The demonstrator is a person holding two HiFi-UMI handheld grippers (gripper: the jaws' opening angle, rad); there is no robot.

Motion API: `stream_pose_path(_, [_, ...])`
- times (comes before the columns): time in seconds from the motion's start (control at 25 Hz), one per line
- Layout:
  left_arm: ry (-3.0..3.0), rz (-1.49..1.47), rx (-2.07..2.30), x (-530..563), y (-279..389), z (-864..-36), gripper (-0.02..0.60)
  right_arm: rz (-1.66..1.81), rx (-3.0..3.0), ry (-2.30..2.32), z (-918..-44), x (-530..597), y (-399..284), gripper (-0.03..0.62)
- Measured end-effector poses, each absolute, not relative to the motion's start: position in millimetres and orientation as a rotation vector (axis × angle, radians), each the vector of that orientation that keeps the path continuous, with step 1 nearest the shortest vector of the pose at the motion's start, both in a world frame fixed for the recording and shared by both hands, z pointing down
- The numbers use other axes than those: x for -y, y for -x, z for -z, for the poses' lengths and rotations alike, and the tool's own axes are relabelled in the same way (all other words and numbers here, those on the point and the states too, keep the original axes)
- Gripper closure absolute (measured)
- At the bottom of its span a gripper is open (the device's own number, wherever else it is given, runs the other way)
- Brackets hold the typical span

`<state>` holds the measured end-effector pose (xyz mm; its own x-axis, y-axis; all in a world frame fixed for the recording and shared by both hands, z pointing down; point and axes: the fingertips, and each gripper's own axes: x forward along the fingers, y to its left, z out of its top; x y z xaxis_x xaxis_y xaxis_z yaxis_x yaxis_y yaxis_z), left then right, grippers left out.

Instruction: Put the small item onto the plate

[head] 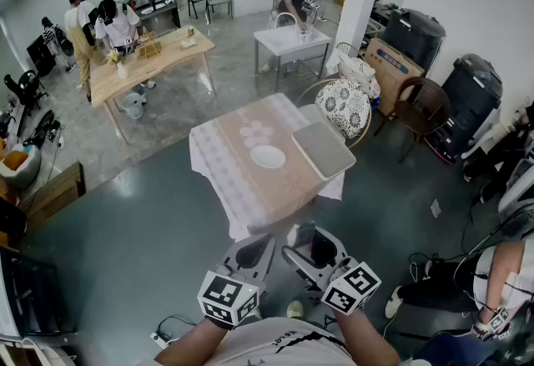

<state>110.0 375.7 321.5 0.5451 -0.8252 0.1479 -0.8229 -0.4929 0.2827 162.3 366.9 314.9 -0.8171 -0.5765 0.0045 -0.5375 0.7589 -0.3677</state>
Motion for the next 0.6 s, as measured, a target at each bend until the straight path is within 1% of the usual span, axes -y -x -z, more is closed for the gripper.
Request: stream_pose_path(0.6, [-2.484, 0.010, 1.353, -363.7, -65.3, -326.1, 0.577, 0.599, -2.815, 0.916, -314.9, -359.3, -122.0, 0.258])
